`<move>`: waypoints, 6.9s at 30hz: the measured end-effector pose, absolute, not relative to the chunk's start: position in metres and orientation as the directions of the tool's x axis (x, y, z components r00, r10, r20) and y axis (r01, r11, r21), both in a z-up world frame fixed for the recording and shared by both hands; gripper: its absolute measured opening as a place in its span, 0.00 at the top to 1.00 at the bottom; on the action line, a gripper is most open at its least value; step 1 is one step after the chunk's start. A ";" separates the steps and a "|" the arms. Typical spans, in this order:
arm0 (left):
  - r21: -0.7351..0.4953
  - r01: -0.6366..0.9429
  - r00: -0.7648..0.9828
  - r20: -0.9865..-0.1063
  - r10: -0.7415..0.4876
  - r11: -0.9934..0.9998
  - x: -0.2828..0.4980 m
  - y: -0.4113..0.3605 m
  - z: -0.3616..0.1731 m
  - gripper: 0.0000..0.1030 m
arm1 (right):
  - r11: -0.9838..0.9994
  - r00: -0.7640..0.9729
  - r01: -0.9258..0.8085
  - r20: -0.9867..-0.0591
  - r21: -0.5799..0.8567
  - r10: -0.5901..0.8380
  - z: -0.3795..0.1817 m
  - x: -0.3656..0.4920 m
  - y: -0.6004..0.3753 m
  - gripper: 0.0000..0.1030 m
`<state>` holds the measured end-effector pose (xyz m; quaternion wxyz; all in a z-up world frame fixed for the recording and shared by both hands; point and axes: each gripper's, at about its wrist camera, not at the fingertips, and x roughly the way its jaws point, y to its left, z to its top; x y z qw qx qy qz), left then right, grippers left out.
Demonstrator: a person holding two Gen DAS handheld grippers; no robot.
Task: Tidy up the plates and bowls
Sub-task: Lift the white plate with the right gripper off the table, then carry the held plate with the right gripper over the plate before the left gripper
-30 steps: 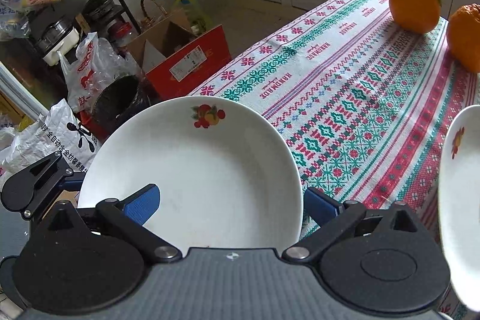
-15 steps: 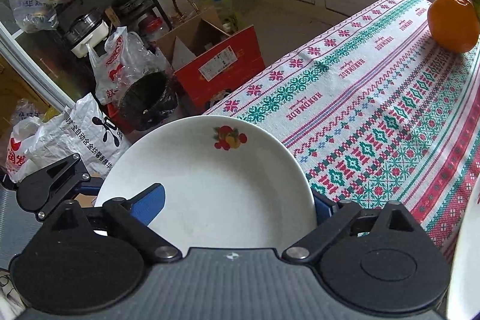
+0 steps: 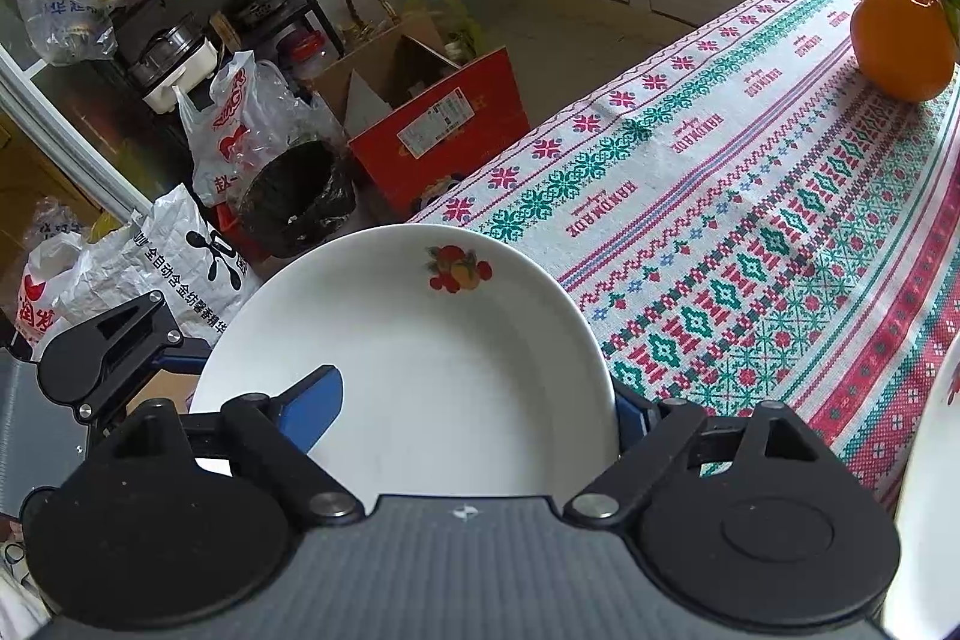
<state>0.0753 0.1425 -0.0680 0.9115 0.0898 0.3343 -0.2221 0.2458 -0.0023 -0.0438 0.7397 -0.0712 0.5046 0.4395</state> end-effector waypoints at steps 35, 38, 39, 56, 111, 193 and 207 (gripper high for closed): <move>0.018 0.523 0.654 -0.649 -0.388 0.852 0.153 0.135 -0.067 0.01 | 0.708 0.254 -0.654 -0.805 0.267 0.537 -0.047 0.321 -0.024 0.10; 0.026 0.528 0.654 -0.650 -0.387 0.849 0.152 0.135 -0.067 0.01 | 0.710 0.257 -0.651 -0.803 0.267 0.537 -0.048 0.321 -0.025 0.10; 0.026 0.528 0.653 -0.651 -0.387 0.849 0.152 0.134 -0.068 0.01 | 0.711 0.259 -0.651 -0.803 0.265 0.537 -0.048 0.321 -0.025 0.10; 0.017 0.511 0.664 -0.643 -0.382 0.860 0.144 0.139 -0.062 0.01 | 0.729 0.307 -0.657 -0.814 0.194 0.493 -0.040 0.307 -0.023 0.00; -0.034 0.546 0.635 -0.634 -0.440 0.837 0.061 0.092 -0.053 0.01 | 0.950 0.656 -0.289 -0.697 0.122 0.289 0.000 0.100 -0.128 0.00; -0.046 0.884 0.321 -0.663 -0.676 0.464 0.085 -0.002 -0.076 0.02 | 0.888 0.293 -0.334 -0.860 0.317 0.417 -0.039 0.165 -0.233 0.14; -0.043 0.882 0.328 -0.659 -0.677 0.470 0.084 0.002 -0.073 0.04 | 0.884 0.294 -0.348 -0.859 0.312 0.419 -0.038 0.165 -0.225 0.12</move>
